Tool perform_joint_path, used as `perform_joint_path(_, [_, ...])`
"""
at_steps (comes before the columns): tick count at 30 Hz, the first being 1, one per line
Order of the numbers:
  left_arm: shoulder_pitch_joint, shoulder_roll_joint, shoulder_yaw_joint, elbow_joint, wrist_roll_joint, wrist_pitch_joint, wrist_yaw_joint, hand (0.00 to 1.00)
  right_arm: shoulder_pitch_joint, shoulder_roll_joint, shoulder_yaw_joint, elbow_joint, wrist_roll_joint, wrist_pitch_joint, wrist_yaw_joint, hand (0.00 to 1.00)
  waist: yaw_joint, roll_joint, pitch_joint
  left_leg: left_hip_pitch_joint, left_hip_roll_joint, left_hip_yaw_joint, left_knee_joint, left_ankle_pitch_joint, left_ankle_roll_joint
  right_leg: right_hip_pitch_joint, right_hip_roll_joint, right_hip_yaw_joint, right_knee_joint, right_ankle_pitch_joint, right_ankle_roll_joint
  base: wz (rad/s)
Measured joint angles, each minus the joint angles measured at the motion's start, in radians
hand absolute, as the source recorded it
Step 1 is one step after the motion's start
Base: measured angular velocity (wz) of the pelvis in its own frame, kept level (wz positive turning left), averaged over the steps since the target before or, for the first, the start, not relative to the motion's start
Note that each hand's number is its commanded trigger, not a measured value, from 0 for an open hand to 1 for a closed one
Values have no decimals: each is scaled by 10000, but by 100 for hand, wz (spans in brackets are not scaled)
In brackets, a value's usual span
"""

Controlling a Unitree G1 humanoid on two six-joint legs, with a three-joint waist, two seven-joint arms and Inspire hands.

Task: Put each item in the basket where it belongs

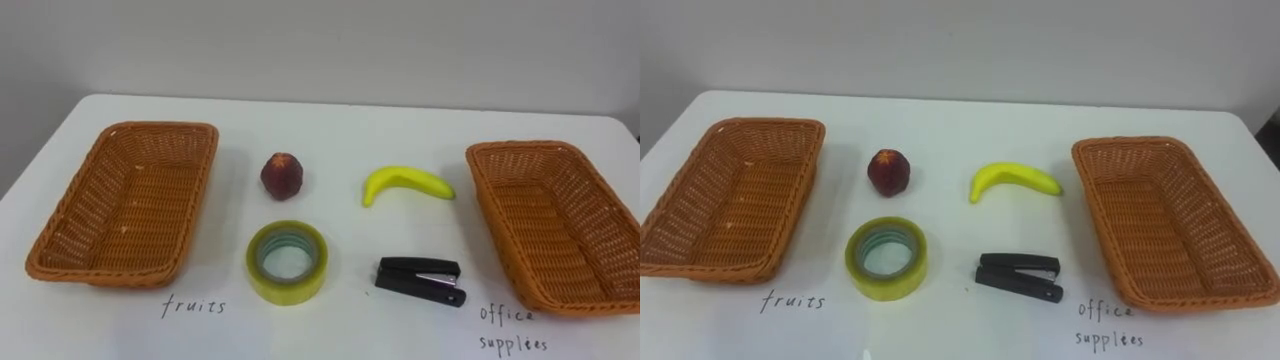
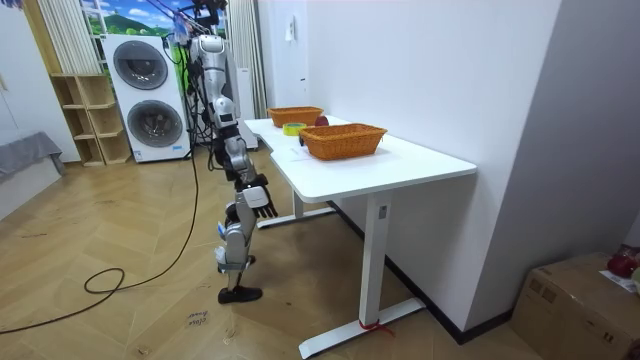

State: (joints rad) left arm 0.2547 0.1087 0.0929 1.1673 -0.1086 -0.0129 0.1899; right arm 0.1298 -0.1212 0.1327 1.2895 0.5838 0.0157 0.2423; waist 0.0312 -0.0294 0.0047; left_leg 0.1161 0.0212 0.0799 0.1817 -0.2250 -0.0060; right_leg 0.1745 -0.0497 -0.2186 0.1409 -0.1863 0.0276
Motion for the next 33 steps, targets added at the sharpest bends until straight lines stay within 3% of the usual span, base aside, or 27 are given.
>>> perform_joint_path(10, [-59, 9, 46, -87, 410, 15, 251, 0, 34, 3, -10, -40, 216, -23, -389, 0, 21, 17, 62, -4, 0, 21, -7, -1, 1, -19, 9, 117, -12, 0, 0, 0])
perform_joint_path(17, [-107, 8, 46, -84, 714, 81, 253, 0, 173, 48, -774, 119, 643, 83, -818, 0, -60, 40, 52, 72, 7, 103, -58, -1, 0, -10, 13, 143, -11, 0, 0, -2])
perform_joint_path(24, [-140, 8, 79, -75, 716, 368, 237, 0, 174, 80, -1096, 296, 886, 202, -909, 0, -180, 38, 35, 184, 18, 230, -133, 0, 1, -31, 16, 247, 24, 0, 0, -6])
perform_joint_path(33, [-187, 11, 232, -66, 710, 486, 261, 0, 354, 92, -1585, 299, 1233, 296, -1252, 0, -326, -1, -22, 213, 33, 300, -120, 1, 2, -143, 15, 305, 125, 0, 1, -1])
